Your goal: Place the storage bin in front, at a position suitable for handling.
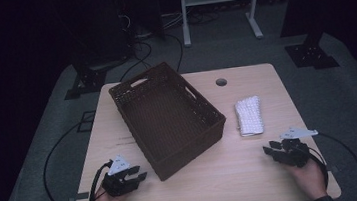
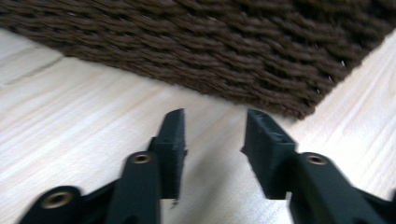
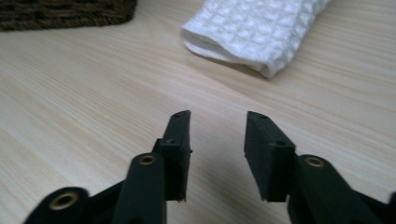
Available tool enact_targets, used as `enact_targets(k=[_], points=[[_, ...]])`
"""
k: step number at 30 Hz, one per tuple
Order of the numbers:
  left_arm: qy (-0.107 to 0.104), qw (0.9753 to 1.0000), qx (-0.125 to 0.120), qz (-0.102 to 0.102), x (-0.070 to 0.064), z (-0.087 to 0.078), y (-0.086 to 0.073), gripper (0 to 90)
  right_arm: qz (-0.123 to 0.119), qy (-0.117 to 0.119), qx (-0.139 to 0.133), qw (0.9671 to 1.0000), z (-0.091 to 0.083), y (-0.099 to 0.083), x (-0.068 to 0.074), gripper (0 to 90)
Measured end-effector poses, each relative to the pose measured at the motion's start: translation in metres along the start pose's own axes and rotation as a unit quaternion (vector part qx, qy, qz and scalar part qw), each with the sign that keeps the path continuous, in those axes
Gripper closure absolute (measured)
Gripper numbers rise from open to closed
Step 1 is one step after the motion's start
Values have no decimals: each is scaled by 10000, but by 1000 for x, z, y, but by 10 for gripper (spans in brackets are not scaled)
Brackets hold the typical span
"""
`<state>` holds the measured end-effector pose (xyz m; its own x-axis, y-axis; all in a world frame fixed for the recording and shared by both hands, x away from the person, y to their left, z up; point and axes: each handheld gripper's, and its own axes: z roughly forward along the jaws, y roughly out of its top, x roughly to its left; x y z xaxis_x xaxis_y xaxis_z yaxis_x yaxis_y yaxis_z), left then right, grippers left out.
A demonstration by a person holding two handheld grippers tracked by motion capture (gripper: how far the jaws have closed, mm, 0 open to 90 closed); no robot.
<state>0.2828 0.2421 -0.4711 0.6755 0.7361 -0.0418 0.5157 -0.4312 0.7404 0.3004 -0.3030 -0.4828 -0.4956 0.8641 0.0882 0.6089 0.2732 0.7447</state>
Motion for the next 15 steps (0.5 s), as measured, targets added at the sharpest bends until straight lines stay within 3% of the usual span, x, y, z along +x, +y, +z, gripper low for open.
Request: enact_targets(k=[3,8,15], points=[[38,10000,4,-60,1,-2,2,714,-57,63,22,10000,1,3,1,704],[224,9997,48,-67,2,-7,9,855,-272,147,19,9995,3,13,6,895],[255,9992,-133,-289,7,-14,16,900,-205,329,-173,9991,5,32,3,897]])
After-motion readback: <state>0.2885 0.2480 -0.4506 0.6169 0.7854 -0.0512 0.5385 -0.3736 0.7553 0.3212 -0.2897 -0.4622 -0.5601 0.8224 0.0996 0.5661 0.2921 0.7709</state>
